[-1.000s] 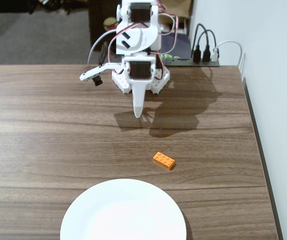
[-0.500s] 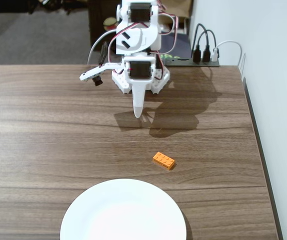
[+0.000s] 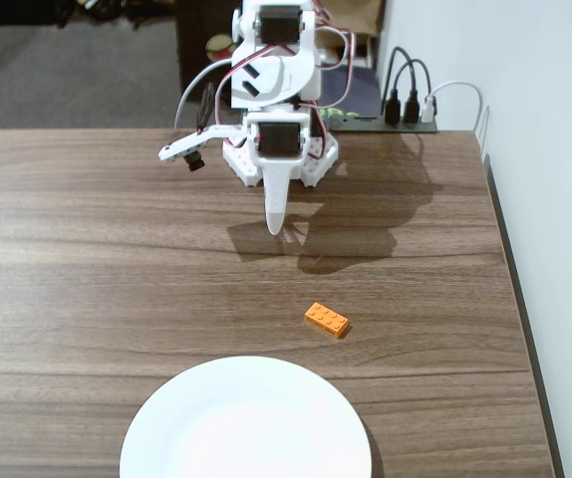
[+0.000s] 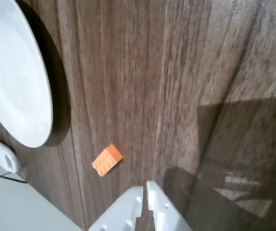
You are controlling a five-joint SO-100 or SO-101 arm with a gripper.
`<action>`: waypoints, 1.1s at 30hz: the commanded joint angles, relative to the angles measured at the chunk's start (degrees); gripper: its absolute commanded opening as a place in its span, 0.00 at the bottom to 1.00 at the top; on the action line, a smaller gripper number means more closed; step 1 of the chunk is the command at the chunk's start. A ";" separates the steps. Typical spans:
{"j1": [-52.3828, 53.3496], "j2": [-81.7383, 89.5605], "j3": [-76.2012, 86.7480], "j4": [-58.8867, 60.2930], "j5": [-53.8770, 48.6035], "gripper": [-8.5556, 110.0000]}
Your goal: Grasp a lego block and put it on the plate.
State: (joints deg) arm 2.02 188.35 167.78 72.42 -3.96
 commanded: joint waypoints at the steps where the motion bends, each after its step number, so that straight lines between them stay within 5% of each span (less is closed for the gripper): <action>1: -0.79 0.26 -0.35 0.18 -0.70 0.08; 33: 0.44 -11.78 -3.08 -8.70 4.39 0.08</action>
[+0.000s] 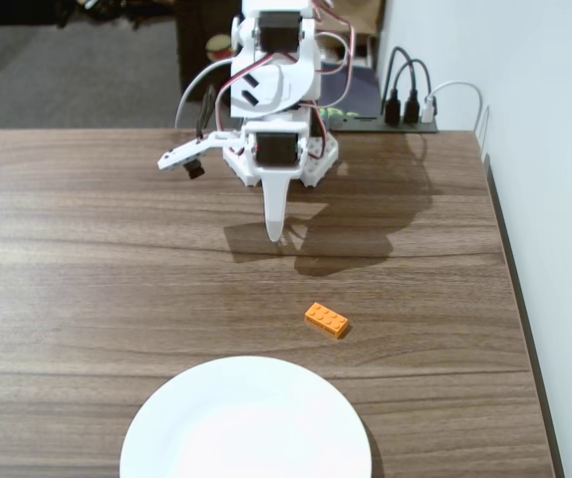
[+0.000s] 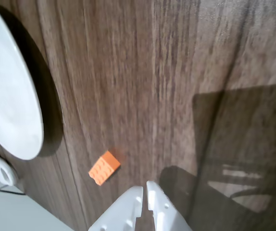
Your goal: Grasp a lego block and put it on the plate.
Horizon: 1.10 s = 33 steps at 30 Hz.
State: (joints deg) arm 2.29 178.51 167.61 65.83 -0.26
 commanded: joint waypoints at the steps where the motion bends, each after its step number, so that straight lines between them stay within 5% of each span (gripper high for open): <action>1: 0.18 -3.43 -3.60 -3.08 1.05 0.08; 33: -2.99 -24.43 -12.83 -11.51 15.12 0.08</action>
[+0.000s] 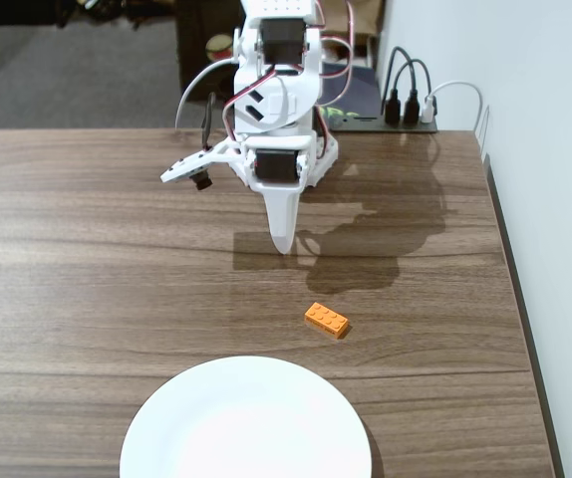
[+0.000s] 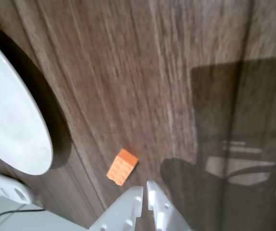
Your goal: Grasp a lego block and put it on the plate.
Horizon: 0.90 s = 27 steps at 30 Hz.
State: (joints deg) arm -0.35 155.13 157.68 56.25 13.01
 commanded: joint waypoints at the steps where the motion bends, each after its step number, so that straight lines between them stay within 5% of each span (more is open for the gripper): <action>1: -0.35 -1.76 -2.90 -2.90 3.25 0.08; 27: -2.20 -32.26 -20.74 -2.11 26.19 0.08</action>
State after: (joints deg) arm -2.46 124.63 140.10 53.88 37.97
